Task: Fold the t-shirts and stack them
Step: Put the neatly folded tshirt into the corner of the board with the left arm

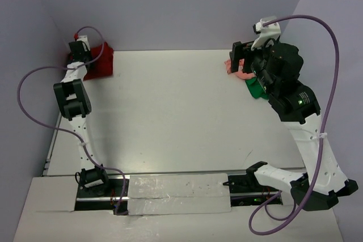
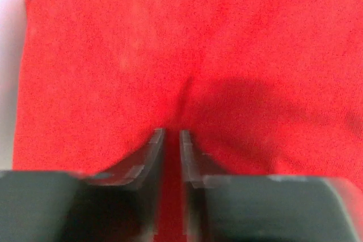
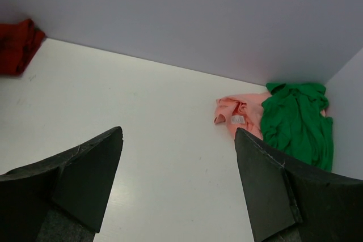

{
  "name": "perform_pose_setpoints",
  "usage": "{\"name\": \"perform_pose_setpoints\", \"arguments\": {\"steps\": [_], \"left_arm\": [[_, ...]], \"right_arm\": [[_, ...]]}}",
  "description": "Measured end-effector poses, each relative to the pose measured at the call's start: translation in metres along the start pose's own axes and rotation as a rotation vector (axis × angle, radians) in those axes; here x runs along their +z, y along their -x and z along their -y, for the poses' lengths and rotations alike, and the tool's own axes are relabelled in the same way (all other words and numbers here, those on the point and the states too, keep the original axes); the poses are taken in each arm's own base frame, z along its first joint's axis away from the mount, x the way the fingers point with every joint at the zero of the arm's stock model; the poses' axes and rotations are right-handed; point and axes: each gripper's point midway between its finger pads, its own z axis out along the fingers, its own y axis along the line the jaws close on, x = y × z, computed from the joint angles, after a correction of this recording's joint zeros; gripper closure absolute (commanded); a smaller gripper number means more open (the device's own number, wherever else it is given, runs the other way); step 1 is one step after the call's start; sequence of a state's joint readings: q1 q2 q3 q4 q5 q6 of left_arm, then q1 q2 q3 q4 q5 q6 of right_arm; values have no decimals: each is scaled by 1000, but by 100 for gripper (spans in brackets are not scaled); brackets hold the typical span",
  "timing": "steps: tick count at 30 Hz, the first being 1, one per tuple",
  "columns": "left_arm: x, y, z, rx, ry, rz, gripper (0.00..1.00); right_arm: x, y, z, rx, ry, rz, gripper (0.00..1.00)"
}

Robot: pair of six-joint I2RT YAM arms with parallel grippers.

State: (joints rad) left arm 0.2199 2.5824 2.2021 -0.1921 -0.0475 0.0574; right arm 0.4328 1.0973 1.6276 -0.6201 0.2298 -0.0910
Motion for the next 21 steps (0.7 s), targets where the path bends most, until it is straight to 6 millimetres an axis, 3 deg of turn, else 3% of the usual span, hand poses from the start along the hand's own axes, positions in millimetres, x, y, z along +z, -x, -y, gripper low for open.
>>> {"name": "perform_pose_setpoints", "arguments": {"steps": [1, 3, 6, 9, 12, 15, 18, 21], "left_arm": [[-4, -4, 0, -3, -1, -9, 51], [-15, -7, -1, -14, -4, -20, 38], [-45, 7, -2, -29, -14, -10, 33], [-101, 48, 0, -49, -47, 60, 32], [-180, 108, 6, -71, -111, 203, 31], [-284, 151, 17, -88, -198, 375, 30], [-396, 159, 27, -84, -286, 553, 29], [-466, 139, 35, -66, -339, 663, 27]], "right_arm": [[1, -3, -1, 0, 6, -6, 13], [4, -9, -4, -3, 18, -18, 13], [10, -20, -12, -11, 50, -47, 12], [21, -35, -21, -22, 84, -81, 12], [35, -58, -30, -35, 115, -127, 12], [48, -84, -37, -38, 127, -157, 11], [52, -110, -40, -41, 134, -173, 14], [45, -125, -40, -42, 135, -176, 17]]}}
